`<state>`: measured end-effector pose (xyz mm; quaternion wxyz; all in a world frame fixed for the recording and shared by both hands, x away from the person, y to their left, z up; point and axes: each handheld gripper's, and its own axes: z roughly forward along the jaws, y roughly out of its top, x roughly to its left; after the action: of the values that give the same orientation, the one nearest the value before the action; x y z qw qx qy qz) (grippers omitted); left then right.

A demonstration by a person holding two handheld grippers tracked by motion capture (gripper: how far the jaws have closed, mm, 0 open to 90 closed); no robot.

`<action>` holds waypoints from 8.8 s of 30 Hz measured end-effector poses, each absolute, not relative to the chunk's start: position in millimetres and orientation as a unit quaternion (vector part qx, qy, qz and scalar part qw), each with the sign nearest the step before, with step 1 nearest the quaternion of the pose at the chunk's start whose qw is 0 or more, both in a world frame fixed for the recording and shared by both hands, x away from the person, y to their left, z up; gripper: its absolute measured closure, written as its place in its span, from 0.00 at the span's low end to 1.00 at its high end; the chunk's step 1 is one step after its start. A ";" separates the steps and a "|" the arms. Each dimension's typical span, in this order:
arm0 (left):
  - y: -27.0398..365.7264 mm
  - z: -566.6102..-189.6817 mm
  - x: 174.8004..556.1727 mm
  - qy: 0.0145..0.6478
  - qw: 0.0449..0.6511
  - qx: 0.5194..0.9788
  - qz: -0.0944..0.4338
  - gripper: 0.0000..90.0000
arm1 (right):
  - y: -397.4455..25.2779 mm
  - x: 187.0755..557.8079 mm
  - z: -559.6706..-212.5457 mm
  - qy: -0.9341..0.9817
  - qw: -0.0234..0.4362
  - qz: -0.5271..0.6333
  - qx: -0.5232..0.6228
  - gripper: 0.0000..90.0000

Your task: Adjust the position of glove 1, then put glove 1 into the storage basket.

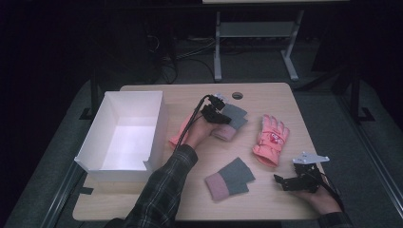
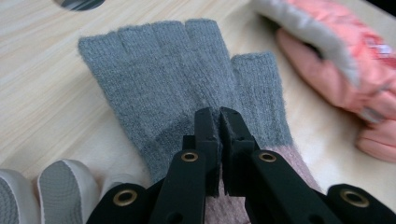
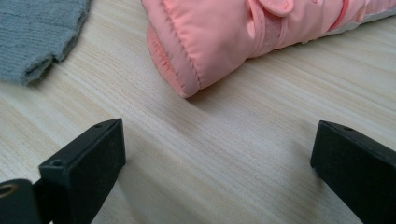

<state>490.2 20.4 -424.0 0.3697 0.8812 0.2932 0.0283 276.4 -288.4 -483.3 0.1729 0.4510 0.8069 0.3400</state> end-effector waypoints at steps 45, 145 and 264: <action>52.7 -398.4 346.6 0.168 0.380 0.909 -0.025 0.96 | -288.2 276.7 -483.3 0.804 0.174 0.340 0.456 0.02; 31.4 -457.7 319.9 0.145 0.329 0.930 -0.082 0.66 | -288.5 279.0 -483.4 0.802 0.175 0.338 0.460 0.02; 327.0 -383.2 415.2 0.534 0.297 0.778 0.145 0.76 | -288.5 279.1 -483.3 0.802 0.175 0.339 0.460 0.02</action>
<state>415.2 327.0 -383.2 0.2972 0.7780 0.5342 0.1450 279.1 -288.5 -483.3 0.1747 0.4600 0.8019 0.3389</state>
